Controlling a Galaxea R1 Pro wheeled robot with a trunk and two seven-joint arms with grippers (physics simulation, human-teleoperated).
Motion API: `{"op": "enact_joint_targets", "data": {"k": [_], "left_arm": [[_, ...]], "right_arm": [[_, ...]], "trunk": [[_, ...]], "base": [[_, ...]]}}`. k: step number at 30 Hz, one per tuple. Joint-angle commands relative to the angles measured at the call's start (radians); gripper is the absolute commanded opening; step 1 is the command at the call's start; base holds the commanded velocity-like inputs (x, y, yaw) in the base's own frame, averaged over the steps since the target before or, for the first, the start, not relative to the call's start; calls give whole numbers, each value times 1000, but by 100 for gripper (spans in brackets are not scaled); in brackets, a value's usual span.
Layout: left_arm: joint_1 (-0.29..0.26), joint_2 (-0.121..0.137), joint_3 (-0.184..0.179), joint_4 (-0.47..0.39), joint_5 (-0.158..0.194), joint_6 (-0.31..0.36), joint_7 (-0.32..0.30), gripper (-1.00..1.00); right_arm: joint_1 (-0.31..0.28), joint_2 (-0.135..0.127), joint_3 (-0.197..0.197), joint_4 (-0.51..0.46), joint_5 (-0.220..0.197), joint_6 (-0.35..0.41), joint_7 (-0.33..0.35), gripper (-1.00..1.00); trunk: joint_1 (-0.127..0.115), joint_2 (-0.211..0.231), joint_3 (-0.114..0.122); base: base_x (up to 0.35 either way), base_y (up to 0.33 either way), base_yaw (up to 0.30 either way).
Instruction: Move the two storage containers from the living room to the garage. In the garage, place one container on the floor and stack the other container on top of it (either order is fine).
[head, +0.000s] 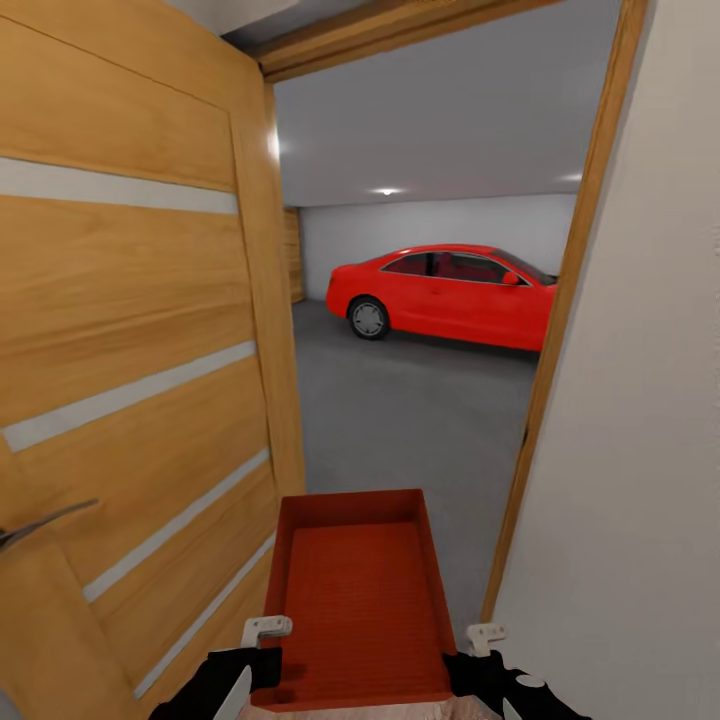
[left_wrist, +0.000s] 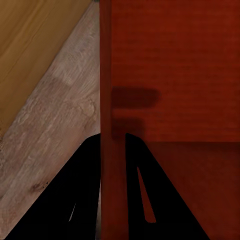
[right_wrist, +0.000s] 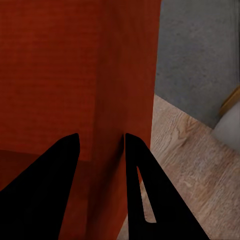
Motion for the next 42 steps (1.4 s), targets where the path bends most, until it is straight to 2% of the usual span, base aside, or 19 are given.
{"op": "enact_joint_targets", "data": {"k": [1, 15, 37, 42], "left_arm": [[-1, 0, 8, -12, -25, -11, 35, -100], [-1, 0, 8, -12, -25, -11, 35, -100], [-1, 0, 8, -12, -25, -11, 35, -100], [-1, 0, 8, -12, -26, -11, 35, -100]], "right_arm": [[0, 16, 39, 4, -3, -5, 16, -100], [0, 16, 39, 4, -3, -5, 17, -100], [0, 16, 39, 4, -1, -5, 16, -100], [0, 16, 39, 4, -3, -5, 16, -100]], "trunk": [[0, -2, -2], [0, -2, 6], [0, -2, 7], [0, -2, 7]], "base": [[0, 268, -259], [5, 219, -238], [1, 3, -8], [214, 81, -157]]}}
